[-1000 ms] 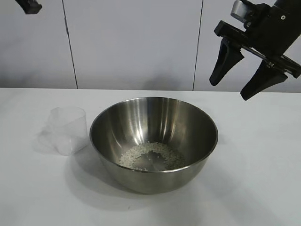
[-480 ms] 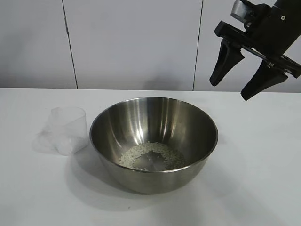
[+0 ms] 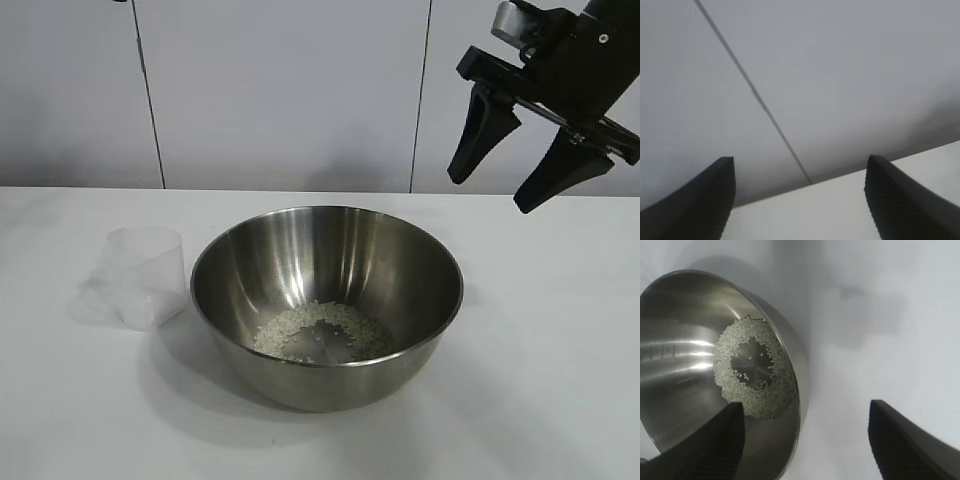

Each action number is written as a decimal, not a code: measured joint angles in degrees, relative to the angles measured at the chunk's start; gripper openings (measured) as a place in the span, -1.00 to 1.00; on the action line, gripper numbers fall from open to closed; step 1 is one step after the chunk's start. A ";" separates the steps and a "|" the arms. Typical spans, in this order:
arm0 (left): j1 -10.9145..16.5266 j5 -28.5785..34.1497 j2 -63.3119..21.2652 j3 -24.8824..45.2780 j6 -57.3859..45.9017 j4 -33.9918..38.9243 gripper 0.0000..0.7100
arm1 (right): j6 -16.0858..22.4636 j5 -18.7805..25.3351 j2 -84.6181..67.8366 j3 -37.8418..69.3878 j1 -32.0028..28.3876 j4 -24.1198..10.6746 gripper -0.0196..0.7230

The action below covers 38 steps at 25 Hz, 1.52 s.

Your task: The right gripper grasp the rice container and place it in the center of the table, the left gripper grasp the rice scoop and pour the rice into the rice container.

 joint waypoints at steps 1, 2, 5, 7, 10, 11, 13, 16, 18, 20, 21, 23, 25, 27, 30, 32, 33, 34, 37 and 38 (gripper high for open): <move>0.00 2.37 0.00 0.00 3.95 -7.68 0.47 | 0.00 0.00 0.00 0.00 0.00 0.00 0.36; 0.00 4.32 0.00 0.05 8.84 -15.88 0.47 | 0.00 -0.06 0.00 0.00 0.00 0.00 0.36; 0.00 7.82 0.00 0.04 22.72 -37.71 0.47 | -0.02 -0.06 0.00 0.00 0.00 0.00 0.36; 0.00 10.29 0.00 -0.28 31.16 -49.77 0.47 | -0.02 -0.06 0.00 0.00 0.00 0.00 0.36; 0.00 14.93 0.00 -1.89 39.73 -61.72 0.47 | -0.02 0.11 0.00 0.00 0.00 0.00 0.36; 0.00 16.05 0.00 -2.68 41.04 -63.82 0.47 | -0.02 0.22 0.00 0.00 0.00 0.00 0.36; 0.00 18.26 0.00 -4.07 42.51 -65.75 0.47 | -0.02 1.42 0.00 0.00 0.00 0.00 0.36; 0.00 19.29 0.00 -5.37 42.78 -66.32 0.47 | -0.07 3.77 0.00 0.00 0.00 -0.05 0.36; 0.00 19.81 0.00 -5.57 42.78 -66.43 0.47 | -0.07 5.26 0.00 0.00 0.00 -0.05 0.36; 0.00 20.48 0.00 -5.64 42.83 -66.97 0.47 | -0.09 6.93 0.00 0.00 0.00 -0.05 0.36; 0.00 20.72 0.00 -5.64 42.83 -67.29 0.47 | -0.09 7.60 0.00 0.00 0.00 -0.05 0.36; 0.00 21.12 0.00 -5.64 42.83 -67.75 0.47 | -0.09 8.14 0.00 0.00 0.00 -0.05 0.36; 0.00 21.36 0.00 -5.64 42.83 -67.87 0.47 | -0.09 8.68 0.00 0.00 0.00 -0.11 0.36; 0.00 21.48 0.00 -5.64 42.83 -67.91 0.47 | -0.09 8.81 0.00 0.00 0.00 -0.11 0.36; 0.00 21.65 0.00 -5.64 42.83 -67.91 0.47 | -0.15 8.54 0.00 0.00 0.00 -0.11 0.36; 0.00 21.69 0.00 -5.64 42.83 -67.91 0.47 | -0.15 8.40 0.00 0.00 0.00 -0.11 0.36; 0.00 21.69 0.00 -5.64 42.83 -67.91 0.47 | -0.15 8.01 0.00 0.00 0.00 -0.11 0.36; 0.00 21.69 0.00 -5.64 42.83 -67.91 0.47 | -0.15 7.41 0.00 0.00 0.00 -0.11 0.36; 0.00 22.00 0.00 -5.64 42.83 -67.94 0.47 | -0.15 4.95 0.00 0.00 0.00 -0.11 0.36; 0.00 22.16 0.00 -5.64 42.83 -67.94 0.47 | -0.15 3.75 0.00 0.00 0.00 -0.11 0.36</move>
